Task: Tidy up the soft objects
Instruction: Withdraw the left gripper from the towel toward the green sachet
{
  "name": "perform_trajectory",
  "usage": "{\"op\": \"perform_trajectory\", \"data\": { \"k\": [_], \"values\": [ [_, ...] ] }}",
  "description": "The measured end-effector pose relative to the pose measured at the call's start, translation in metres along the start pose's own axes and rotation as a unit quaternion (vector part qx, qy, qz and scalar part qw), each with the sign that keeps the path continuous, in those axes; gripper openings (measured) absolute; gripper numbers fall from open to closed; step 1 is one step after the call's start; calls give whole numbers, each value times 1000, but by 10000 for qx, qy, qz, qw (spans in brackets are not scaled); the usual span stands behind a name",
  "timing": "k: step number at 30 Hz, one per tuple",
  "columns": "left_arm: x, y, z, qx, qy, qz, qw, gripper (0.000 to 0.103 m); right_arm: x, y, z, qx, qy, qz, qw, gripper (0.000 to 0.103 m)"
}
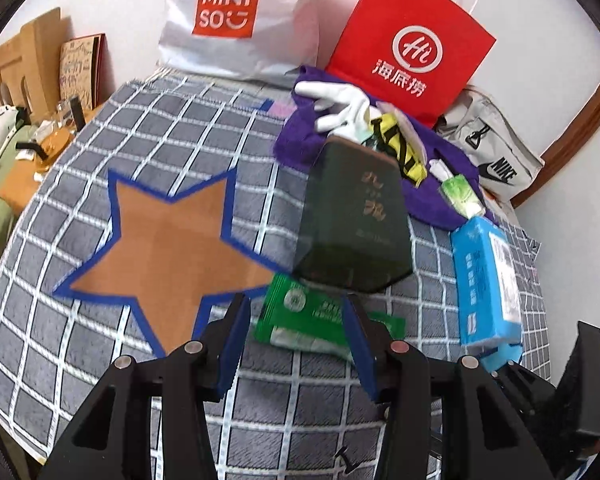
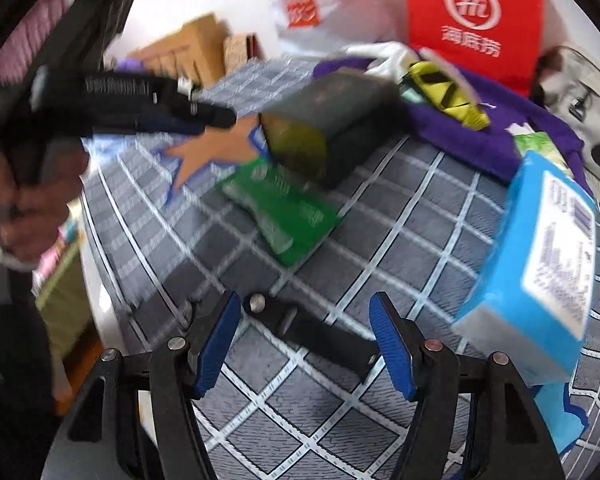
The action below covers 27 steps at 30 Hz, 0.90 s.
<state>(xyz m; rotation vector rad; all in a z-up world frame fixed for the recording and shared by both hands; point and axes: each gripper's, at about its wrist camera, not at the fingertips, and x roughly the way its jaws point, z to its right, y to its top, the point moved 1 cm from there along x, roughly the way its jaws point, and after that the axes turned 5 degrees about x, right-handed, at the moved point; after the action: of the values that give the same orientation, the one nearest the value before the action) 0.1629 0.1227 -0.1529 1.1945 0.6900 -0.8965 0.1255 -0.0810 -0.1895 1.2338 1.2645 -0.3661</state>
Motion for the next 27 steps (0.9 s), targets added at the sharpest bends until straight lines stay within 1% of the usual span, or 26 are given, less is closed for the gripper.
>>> {"op": "perform_trajectory", "data": {
  "k": [3, 8, 10, 11, 12, 14, 15, 19, 23, 27],
  "values": [
    [1, -7, -2, 53, -11, -25, 10000, 46, 13, -8, -6, -139, -80, -113, 9998, 66],
    [-1, -10, -6, -7, -49, 7, 10000, 46, 25, -15, -21, -580, -481, 29, 9972, 66],
    [-2, -11, -8, -25, -58, 27, 10000, 46, 26, -16, -23, -570, -459, 81, 9973, 66],
    [-3, -11, -8, -38, -71, 30, 10000, 46, 26, -15, -20, -509, -428, 82, 9978, 63],
    [-3, -12, -9, -38, -83, 29, 10000, 46, 26, -14, -18, -449, -443, 94, 9980, 52],
    [-2, -14, -10, -45, -70, 12, 10000, 46, 23, -10, -10, -276, -451, 72, 9986, 35],
    [-2, -14, -10, -56, -66, 8, 10000, 46, 22, -7, -5, -129, -389, 2, 9992, 33],
    [-1, -16, -10, -62, -20, -45, 10000, 46, 16, -5, 6, 144, -317, -43, 9994, 32],
    [4, -20, -7, -61, 28, -151, 9999, 46, 1, -6, 16, 426, -157, 10, 9990, 32],
    [13, -24, 4, 3, 44, -298, 9995, 46, -15, -14, 26, 543, -371, 50, 9978, 32]
  ]
}}
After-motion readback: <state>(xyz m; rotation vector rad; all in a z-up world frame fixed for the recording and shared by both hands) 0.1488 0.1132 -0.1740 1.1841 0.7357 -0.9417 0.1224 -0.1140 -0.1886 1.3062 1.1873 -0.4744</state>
